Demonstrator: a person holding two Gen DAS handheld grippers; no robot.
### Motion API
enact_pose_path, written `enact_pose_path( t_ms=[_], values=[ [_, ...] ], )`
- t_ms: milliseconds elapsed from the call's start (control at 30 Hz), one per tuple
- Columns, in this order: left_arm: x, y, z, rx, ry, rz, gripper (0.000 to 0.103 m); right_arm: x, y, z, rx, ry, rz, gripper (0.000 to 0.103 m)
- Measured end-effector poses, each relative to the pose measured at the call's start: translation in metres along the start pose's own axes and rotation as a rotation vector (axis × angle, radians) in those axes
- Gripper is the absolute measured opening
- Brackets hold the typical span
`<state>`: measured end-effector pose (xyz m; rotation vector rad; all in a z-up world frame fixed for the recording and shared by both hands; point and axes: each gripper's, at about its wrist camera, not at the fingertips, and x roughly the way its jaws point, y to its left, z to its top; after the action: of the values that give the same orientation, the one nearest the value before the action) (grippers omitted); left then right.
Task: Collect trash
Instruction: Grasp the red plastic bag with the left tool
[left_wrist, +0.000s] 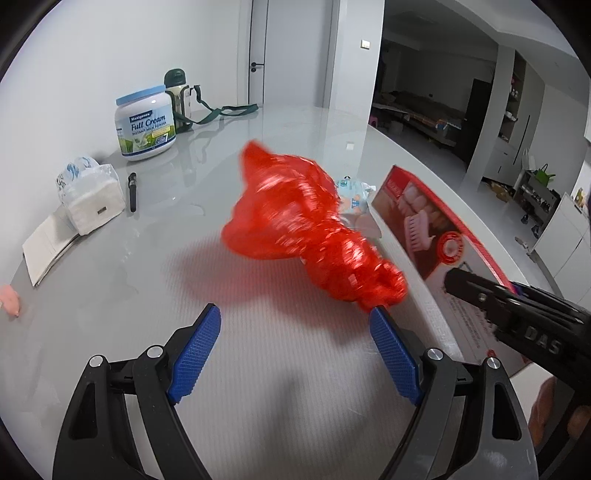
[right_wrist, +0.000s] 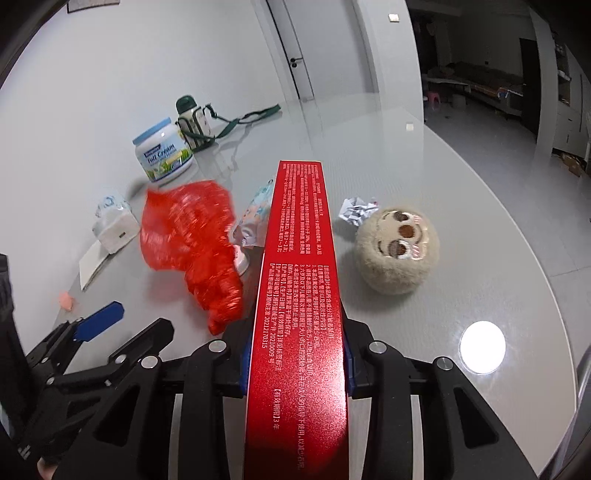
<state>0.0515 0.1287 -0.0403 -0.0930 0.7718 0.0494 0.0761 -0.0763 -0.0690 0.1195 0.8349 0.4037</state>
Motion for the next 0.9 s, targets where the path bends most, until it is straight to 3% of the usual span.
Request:
enact_pose_path(
  t_ms=[467, 667, 900],
  values=[
    [0.000, -0.012, 0.004, -0.065, 0.008, -0.009, 0.081, -0.071, -0.037, -0.031, 0.054, -0.121, -0.064, 0.034],
    [0.017, -0.023, 0.011, -0.098, 0.047, -0.012, 0.083, -0.089, -0.057, -0.044, 0.087, -0.152, -0.079, 0.034],
    [0.041, -0.034, 0.021, -0.121, 0.066, 0.065, 0.083, -0.099, -0.080, -0.054, 0.134, -0.170, -0.068, 0.034]
  ],
)
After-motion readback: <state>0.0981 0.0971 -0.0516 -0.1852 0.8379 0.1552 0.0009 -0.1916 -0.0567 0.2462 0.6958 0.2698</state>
